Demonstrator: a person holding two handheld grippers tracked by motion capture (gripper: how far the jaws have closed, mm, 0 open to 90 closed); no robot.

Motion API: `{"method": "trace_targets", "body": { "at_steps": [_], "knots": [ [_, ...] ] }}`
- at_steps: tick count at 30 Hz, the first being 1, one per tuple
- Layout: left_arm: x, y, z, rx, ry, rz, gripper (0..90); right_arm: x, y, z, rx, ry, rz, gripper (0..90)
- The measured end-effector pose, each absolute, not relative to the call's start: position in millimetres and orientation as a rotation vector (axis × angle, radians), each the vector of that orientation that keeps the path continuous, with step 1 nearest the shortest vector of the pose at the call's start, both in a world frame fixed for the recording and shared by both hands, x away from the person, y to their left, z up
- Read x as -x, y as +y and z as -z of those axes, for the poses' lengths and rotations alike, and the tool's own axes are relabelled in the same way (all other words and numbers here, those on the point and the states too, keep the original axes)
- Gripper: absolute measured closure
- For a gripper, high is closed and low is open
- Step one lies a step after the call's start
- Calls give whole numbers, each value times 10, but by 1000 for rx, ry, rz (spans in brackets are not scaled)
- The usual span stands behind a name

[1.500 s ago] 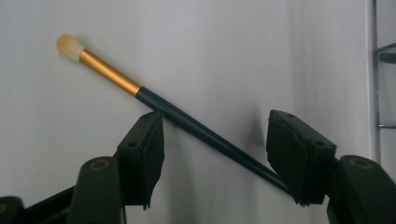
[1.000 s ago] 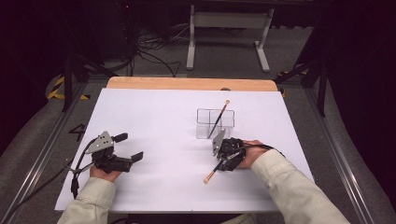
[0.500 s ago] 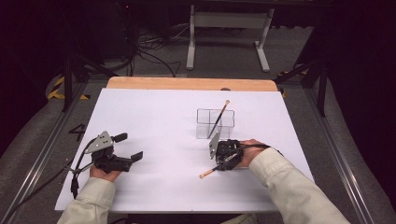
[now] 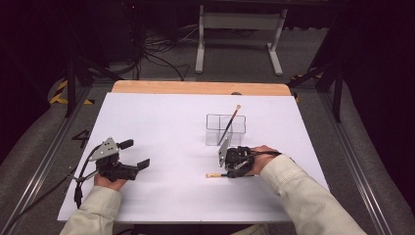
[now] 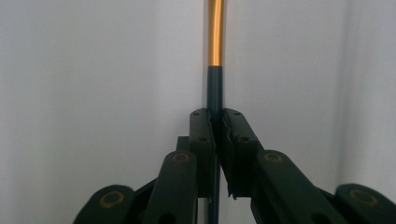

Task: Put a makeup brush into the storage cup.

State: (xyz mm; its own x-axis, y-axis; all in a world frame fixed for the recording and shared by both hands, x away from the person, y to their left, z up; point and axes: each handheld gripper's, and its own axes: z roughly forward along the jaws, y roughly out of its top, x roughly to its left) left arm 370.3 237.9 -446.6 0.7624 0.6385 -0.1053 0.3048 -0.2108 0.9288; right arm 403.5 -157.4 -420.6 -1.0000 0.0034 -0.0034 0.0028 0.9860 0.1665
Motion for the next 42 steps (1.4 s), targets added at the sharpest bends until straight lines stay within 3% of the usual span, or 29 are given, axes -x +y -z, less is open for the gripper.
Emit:
{"method": "trace_targets", "body": {
  "at_steps": [42],
  "knots": [
    [-3704, 2380, 4466, -1807, 729, -354, 0, -3980, -1820, 3562, -163, 2868, -773, 834]
  ]
}}
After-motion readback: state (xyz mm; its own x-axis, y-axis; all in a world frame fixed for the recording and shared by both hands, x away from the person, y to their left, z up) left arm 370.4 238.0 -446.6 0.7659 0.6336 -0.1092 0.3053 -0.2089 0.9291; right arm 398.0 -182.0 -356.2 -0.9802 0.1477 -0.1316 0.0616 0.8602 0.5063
